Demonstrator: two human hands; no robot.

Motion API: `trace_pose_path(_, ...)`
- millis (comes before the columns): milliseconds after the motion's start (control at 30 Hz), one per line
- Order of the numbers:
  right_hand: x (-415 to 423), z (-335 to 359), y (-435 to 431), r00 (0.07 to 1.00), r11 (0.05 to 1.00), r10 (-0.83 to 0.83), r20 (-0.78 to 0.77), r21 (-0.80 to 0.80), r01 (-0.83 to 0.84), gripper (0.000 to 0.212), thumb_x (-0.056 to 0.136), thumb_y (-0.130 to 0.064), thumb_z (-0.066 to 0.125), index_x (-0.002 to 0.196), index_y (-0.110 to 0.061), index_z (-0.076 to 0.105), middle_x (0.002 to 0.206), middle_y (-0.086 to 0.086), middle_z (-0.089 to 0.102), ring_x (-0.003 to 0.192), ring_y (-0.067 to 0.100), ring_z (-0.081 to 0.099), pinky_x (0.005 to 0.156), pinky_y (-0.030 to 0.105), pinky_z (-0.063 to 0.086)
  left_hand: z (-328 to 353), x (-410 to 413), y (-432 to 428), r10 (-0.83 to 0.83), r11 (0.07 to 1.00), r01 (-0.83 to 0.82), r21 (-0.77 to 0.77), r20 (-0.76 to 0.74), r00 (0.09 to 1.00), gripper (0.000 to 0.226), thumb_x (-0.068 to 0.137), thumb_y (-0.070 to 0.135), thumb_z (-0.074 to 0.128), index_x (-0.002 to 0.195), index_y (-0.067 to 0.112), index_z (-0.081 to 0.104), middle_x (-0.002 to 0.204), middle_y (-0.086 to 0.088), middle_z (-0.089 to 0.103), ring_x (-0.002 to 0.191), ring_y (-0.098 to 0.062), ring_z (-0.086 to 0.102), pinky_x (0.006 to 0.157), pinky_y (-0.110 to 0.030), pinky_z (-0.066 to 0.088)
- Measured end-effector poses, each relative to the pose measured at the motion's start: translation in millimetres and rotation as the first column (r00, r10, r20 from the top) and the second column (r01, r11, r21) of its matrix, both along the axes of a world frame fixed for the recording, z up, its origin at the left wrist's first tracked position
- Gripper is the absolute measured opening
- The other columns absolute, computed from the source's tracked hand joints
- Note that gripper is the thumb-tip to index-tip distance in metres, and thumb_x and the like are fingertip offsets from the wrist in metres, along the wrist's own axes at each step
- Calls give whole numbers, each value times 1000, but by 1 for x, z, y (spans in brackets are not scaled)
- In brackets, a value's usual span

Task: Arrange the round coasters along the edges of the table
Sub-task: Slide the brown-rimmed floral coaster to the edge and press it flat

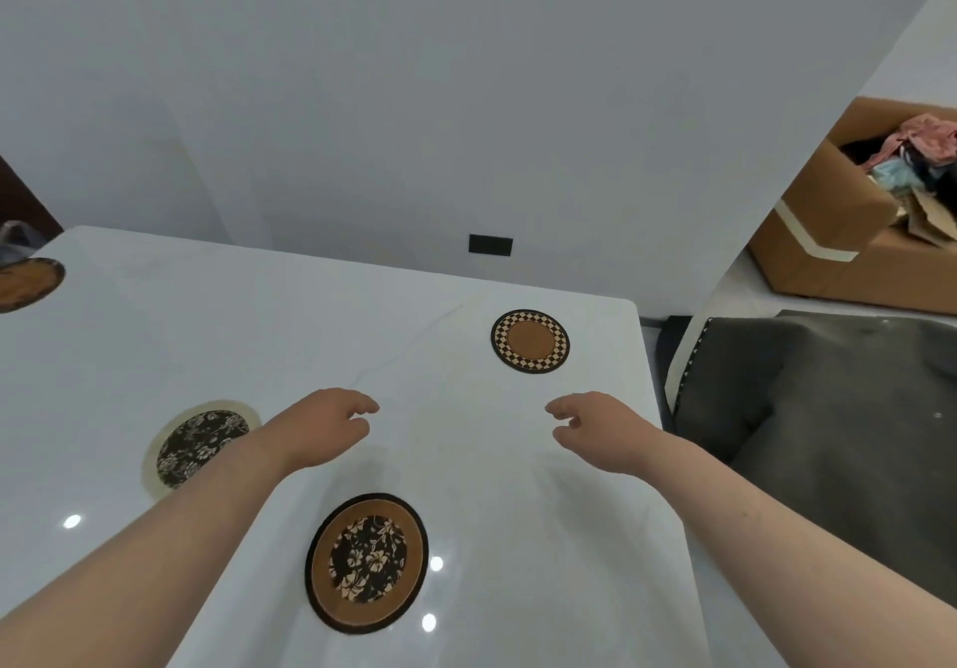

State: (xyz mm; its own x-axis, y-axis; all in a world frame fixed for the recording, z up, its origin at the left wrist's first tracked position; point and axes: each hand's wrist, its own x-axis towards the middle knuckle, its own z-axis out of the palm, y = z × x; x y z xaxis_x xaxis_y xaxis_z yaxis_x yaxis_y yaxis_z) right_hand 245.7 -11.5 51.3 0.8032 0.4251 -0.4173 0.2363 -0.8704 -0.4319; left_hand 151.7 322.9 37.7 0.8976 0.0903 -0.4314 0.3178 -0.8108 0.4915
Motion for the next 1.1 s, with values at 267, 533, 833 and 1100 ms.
trace_pose_path(267,-64,17,-7,997,999,-28,66,18,26,41,93,-25,48,134,-23,53,136,-4,56,120,13,54,102,27,41,7,-50,-7,11,995,-2,-98,83,996,42,92,14,47,132,23,53,139,3,52,128,-12,47,105,-29,36)
trace_pose_path(533,-116,4,-2,999,999,-25,43,21,25,40,93,-25,48,133,-24,53,133,-5,57,115,13,55,99,26,42,-16,-105,-12,-15,999,19,-48,79,997,42,89,25,54,131,27,54,136,7,54,122,-10,50,100,-27,40)
trace_pose_path(833,-133,-39,1,997,997,47,-67,-54,-51,42,94,-25,45,136,-26,49,138,-7,54,123,13,51,103,30,41,-59,-144,-8,28,999,-27,19,-51,998,40,92,25,52,131,27,55,138,5,54,124,-14,49,102,-30,40)
trace_pose_path(1100,-121,-87,15,982,976,165,-88,-132,-176,43,95,-24,44,139,-25,46,141,-6,51,129,14,46,105,29,38,-95,-148,-4,64,994,-56,93,-91,994,35,92,21,49,125,27,59,132,5,57,121,-16,51,99,-29,41)
